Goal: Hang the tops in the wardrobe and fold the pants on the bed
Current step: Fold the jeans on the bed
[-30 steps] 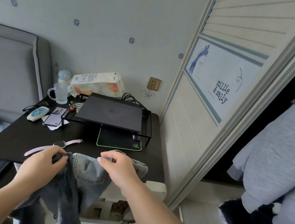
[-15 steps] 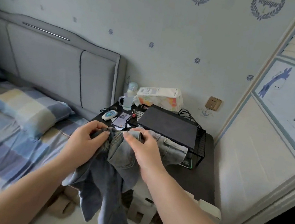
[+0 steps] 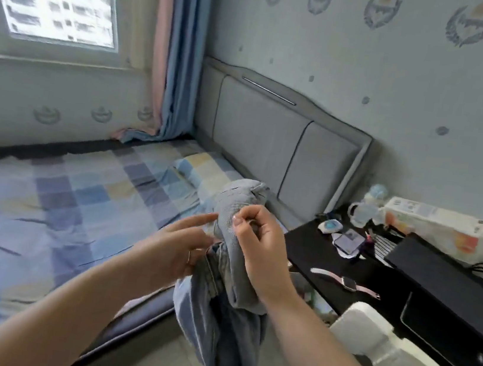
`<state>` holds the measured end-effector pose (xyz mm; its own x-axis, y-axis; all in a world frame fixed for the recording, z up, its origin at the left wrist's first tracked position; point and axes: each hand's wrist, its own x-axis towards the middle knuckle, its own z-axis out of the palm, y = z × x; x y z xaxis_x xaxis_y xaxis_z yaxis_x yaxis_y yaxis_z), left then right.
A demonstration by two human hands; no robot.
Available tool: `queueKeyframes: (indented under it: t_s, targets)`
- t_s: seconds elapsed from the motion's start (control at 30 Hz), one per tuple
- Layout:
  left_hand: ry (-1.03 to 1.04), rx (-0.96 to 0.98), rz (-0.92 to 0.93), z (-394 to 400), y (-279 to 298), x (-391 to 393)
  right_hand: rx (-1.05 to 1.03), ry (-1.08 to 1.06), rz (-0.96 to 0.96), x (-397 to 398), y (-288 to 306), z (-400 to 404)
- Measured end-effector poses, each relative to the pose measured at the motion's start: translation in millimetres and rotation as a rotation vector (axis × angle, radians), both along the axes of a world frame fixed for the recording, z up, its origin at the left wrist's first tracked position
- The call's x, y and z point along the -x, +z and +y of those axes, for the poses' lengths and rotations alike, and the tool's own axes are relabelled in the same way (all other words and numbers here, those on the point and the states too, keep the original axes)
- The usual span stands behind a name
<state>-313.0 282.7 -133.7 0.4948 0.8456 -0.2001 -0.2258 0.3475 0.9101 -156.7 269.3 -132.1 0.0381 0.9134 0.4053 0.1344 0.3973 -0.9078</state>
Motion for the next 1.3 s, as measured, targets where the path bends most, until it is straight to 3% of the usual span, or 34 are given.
queueKeyframes:
  t_s: [0.17, 0.27, 0.37, 0.47, 0.6, 0.73, 1.07, 1.2, 1.3]
  targets:
    - [0.159, 0.018, 0.179, 3.3, -13.9, 101.1, 0.105, 0.148, 0.044, 108.1, -16.3, 19.4]
    - [0.273, 0.028, 0.167, -1.8, -21.5, 154.5, 0.158, 0.265, 0.111, 163.9, -27.1, 24.7]
    - [0.312, -0.063, 0.246, -6.9, -31.2, 193.8, 0.226, 0.372, 0.231, 199.6, -36.6, 28.6]
    - [0.335, -0.197, 0.390, -14.9, -41.9, 224.3, 0.328, 0.329, 0.225, 228.9, -47.3, 38.2]
    - [0.384, -0.320, 0.586, -26.2, -50.0, 257.4, 0.602, 0.314, 0.187, 273.2, -51.3, 61.9]
    - [0.398, -0.365, 0.665, -28.3, -50.7, 282.3, 0.815, 0.600, 0.201, 311.0, -52.7, 82.0]
    - [0.523, -0.279, 0.770, 29.4, -26.3, 357.0, 0.430, 0.609, 0.332, 414.4, -17.5, 134.9]
    - [0.633, -0.377, 0.616, 78.1, 11.6, 388.6, 0.203, 0.664, 0.315, 446.3, 18.9, 171.9]
    - [0.731, -0.304, 0.318, 105.9, 30.9, 408.4, 0.053, 0.665, 0.183, 462.3, 30.9, 198.8]
